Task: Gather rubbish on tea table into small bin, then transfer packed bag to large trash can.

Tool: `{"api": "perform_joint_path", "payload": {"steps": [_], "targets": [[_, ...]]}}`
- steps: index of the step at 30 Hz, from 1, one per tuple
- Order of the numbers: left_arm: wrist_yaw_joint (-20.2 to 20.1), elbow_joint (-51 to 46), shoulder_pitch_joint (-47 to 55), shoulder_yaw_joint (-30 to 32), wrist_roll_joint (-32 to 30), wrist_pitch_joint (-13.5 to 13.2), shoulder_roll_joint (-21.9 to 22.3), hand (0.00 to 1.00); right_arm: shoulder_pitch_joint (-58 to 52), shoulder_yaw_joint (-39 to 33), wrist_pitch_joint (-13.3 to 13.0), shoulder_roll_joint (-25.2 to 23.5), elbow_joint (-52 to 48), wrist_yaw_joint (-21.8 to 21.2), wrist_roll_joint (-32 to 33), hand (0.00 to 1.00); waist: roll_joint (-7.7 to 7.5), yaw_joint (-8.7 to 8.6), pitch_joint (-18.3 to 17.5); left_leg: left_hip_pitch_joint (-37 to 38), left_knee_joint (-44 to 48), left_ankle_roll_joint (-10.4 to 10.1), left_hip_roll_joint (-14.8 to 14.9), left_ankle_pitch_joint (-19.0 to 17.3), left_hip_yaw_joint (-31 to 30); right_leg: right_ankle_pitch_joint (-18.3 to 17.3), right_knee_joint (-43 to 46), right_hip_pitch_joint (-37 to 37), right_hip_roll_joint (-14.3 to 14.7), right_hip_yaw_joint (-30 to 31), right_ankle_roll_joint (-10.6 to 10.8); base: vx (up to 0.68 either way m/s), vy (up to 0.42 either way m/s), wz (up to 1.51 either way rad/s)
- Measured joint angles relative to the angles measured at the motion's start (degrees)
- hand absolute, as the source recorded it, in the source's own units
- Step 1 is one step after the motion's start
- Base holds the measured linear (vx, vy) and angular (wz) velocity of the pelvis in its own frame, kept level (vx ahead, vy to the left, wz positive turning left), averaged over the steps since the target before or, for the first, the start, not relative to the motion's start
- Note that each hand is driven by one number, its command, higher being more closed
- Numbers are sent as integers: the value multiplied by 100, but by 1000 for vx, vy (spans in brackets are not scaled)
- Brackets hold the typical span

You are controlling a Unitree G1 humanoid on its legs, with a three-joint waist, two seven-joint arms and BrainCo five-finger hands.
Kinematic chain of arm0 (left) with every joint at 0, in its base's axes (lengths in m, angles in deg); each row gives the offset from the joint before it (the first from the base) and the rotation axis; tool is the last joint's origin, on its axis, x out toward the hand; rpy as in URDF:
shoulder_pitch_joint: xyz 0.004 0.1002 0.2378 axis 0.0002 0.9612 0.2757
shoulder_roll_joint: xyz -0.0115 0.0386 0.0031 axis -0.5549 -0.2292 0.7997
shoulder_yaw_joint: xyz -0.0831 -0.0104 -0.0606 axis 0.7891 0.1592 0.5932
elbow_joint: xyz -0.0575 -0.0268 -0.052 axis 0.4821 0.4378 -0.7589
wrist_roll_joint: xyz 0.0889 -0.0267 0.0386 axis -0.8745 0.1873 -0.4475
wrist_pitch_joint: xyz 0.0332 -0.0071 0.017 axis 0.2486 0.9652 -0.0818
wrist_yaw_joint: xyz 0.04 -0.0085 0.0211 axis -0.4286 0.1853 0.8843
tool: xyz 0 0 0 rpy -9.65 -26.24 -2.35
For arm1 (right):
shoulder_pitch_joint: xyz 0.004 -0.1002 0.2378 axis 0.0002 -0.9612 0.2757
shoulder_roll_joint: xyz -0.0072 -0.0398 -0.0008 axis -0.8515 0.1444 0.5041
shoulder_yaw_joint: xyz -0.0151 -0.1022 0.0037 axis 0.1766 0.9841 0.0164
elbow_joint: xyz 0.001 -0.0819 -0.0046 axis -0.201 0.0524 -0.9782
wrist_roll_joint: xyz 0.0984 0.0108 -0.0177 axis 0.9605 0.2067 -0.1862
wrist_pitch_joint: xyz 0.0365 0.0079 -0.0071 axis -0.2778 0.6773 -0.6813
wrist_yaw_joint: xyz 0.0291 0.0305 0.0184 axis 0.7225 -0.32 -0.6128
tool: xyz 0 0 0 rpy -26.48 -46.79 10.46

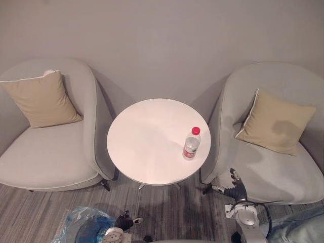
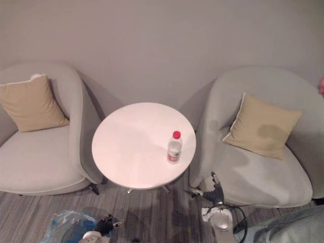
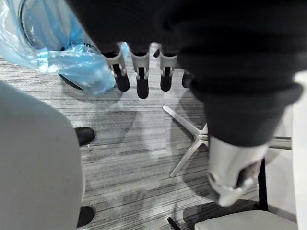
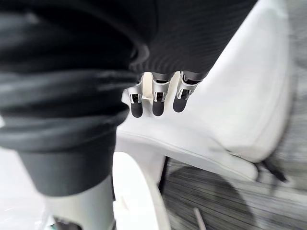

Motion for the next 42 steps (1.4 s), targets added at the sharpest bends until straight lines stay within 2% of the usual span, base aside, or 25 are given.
{"api": "perform_joint_path", "payload": {"steps": [8, 16, 19, 31, 42], "targets": [[-2, -154, 111, -3, -8, -82, 10, 0, 23, 17, 2, 109, -541, 142, -221, 0, 34, -9, -13, -5, -139, -21, 3, 97, -72, 17, -5, -77, 21, -25, 28, -49, -13, 2], [-4, -218, 154, -22, -4, -103, 9, 0, 377, 73, 5, 224, -554, 280, -198, 0, 52, -9, -15, -101, -134, -7, -48, 115, -258, 23, -118, -34, 19, -148, 25, 45, -15, 10], [-5, -238, 154, -49, -4, -103, 6, 0, 593, 214, 5, 396, -389, 281, -138, 0, 59, -8, -4, -121, -133, -6, -46, 115, -365, 23, -144, 4, 24, -230, 24, 39, -24, 16], [-3, -330, 151, -58, 15, -109, 27, 0, 1037, 499, 31, 429, 310, 269, 278, 0, 188, 10, 153, -189, -127, -8, -58, 116, -499, -3, -115, -7, 17, -353, 10, -3, -7, 5], [-3, -431, 150, -56, 66, -116, 24, 0, 1409, 716, 30, 547, 527, 252, 283, 0, 180, 22, 274, -237, -134, -19, -63, 128, -656, -22, -112, 7, 23, -489, 8, 6, -11, 7]]}}
